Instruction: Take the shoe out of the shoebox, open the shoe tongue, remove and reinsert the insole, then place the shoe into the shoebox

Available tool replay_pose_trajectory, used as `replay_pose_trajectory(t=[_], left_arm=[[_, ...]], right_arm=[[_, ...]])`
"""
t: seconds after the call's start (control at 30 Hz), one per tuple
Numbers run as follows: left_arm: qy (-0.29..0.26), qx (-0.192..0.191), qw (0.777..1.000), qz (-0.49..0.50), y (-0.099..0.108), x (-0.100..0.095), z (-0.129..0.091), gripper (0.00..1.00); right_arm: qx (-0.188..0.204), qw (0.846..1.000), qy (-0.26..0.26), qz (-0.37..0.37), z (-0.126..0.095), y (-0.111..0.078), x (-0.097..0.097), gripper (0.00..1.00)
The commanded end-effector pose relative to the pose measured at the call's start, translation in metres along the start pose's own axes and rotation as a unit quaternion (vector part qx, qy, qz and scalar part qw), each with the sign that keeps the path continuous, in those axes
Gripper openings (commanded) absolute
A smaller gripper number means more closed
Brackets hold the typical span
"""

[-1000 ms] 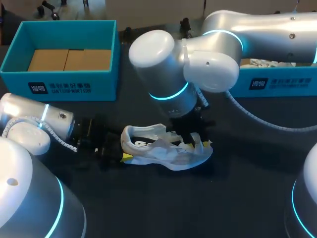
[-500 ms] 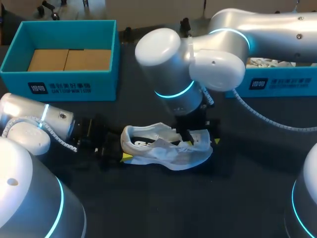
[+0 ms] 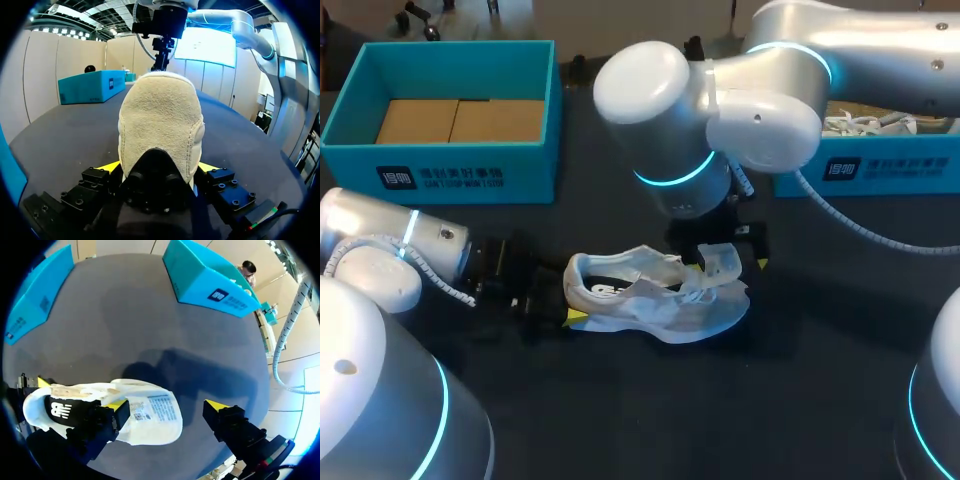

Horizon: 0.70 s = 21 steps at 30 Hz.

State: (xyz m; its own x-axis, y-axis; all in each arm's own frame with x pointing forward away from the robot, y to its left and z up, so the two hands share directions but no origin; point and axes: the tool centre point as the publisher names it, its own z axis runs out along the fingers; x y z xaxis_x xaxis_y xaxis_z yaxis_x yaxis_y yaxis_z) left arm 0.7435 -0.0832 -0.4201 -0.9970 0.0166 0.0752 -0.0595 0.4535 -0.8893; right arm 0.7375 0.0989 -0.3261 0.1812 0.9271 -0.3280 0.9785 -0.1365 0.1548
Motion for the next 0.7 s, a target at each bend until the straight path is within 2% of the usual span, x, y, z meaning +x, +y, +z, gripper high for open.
replay_pose_trajectory(t=[0.03, 0.4, 0.5, 0.6, 0.63, 0.67, 0.7], left_arm=[[0.001, -0.001, 1.000, 0.000, 0.000, 0.000, -0.001, 0.00], [0.001, -0.001, 1.000, 0.000, 0.000, 0.000, -0.001, 0.00], [0.001, -0.001, 1.000, 0.000, 0.000, 0.000, -0.001, 0.00], [0.001, -0.001, 1.000, 0.000, 0.000, 0.000, -0.001, 0.00], [0.001, -0.001, 1.000, 0.000, 0.000, 0.000, -0.001, 0.00], [0.001, -0.001, 1.000, 0.000, 0.000, 0.000, -0.001, 0.00], [0.001, -0.001, 1.000, 0.000, 0.000, 0.000, -0.001, 0.00]], right_arm=[[-0.015, 0.993, -0.010, 0.121, -0.016, -0.002, 0.008, 0.99], [-0.054, 0.995, -0.009, 0.078, -0.051, 0.017, 0.021, 1.00], [-0.064, 0.996, -0.005, 0.058, -0.060, 0.022, 0.024, 0.95], [-0.072, 0.997, 0.001, 0.035, -0.068, 0.028, 0.029, 0.80], [-0.076, 0.997, 0.007, 0.027, -0.071, 0.029, 0.030, 0.72], [-0.082, 0.996, 0.013, 0.021, -0.074, 0.030, 0.031, 0.57], [-0.085, 0.996, 0.016, 0.011, -0.077, 0.031, 0.033, 0.47]])
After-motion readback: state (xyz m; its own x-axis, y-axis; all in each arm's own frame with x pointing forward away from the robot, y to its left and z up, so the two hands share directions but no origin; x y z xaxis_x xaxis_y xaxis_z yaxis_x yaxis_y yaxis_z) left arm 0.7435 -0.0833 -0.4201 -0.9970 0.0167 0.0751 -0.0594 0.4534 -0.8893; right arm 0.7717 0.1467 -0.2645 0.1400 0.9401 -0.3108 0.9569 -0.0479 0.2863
